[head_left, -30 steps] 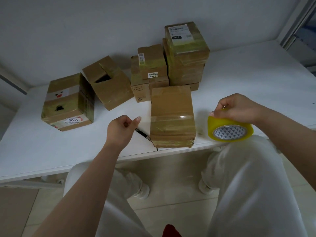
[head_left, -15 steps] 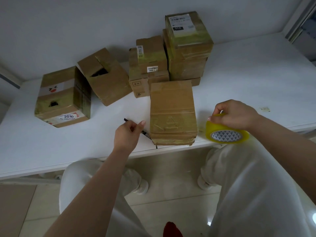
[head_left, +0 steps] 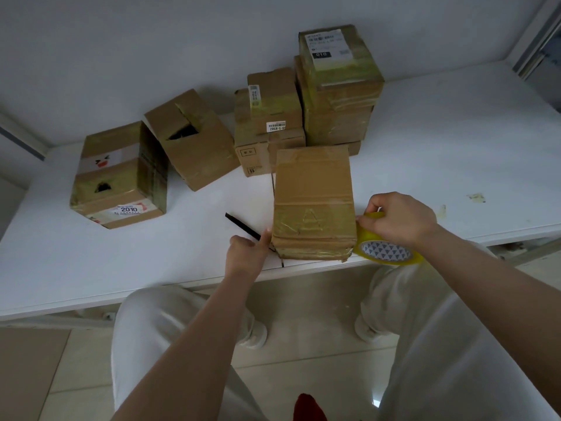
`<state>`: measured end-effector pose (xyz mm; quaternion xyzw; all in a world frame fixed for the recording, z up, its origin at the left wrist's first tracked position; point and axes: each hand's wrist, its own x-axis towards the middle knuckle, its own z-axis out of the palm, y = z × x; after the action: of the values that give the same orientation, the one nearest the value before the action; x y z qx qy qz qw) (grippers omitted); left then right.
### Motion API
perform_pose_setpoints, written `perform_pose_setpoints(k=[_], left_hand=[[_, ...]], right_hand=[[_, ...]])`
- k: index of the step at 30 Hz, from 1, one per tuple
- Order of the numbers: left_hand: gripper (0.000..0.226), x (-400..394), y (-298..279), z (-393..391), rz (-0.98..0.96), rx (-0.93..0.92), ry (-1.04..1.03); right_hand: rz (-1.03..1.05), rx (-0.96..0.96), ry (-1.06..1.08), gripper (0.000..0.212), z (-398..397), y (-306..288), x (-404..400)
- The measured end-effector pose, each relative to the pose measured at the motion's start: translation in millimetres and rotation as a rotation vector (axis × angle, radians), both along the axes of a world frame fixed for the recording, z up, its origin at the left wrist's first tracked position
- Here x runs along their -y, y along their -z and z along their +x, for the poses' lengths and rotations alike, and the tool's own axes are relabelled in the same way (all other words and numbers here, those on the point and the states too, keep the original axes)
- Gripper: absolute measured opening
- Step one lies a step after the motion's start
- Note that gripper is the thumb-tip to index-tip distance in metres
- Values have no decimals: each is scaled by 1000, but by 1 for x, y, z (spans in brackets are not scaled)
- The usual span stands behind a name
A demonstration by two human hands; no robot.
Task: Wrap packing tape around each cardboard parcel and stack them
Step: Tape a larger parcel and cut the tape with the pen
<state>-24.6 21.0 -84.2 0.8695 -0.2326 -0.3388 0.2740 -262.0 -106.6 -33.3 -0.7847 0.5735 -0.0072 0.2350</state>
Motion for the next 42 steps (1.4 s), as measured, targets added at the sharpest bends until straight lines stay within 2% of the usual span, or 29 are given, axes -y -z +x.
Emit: perform_pose_setpoints(k=[2, 4, 6, 9, 12, 14, 16, 20, 23, 26, 28, 31, 34, 39, 42], left_hand=[[32, -3, -9, -1, -43, 145, 33], [22, -2, -27, -9, -171, 260, 19], [29, 8, -42, -24, -269, 399, 56], [56, 33, -57, -54, -328, 535, 173], [82, 55, -56, -86, -119, 579, 338], [87, 60, -44, -99, 77, 647, 441], [88, 61, -35, -101, 168, 690, 481], [88, 62, -33, -97, 169, 688, 501], [96, 60, -36, -96, 187, 663, 526], [118, 60, -45, -94, 192, 609, 533], [128, 63, -51, -96, 212, 569, 510], [134, 71, -57, -102, 278, 520, 465], [130, 77, -60, -106, 305, 503, 436], [117, 71, -67, -87, 150, 393, 365], [116, 61, -68, -64, -54, 167, 285]], right_hand=[[6, -7, 2, 23, 0, 1, 0], [6, -6, 2, 23, 1, 1, 0], [2, -1, -1, 23, 1, 0, 0], [-2, 0, -14, 24, 0, 0, 0], [-6, 11, -20, 23, -1, 1, -1], [4, 24, -31, 23, -2, 2, 1], [42, 50, -47, 24, -4, 4, 3], [288, 294, -33, 29, -15, -5, 11], [440, 370, -45, 20, -27, -9, 13], [436, 390, -36, 16, -35, -6, 10], [430, 394, -26, 22, -38, -4, 7], [434, 403, -31, 27, -38, -7, 2], [453, 425, -23, 29, -42, -11, 0], [447, 551, -40, 27, -44, -31, 1], [396, 648, -79, 39, -34, -61, 1]])
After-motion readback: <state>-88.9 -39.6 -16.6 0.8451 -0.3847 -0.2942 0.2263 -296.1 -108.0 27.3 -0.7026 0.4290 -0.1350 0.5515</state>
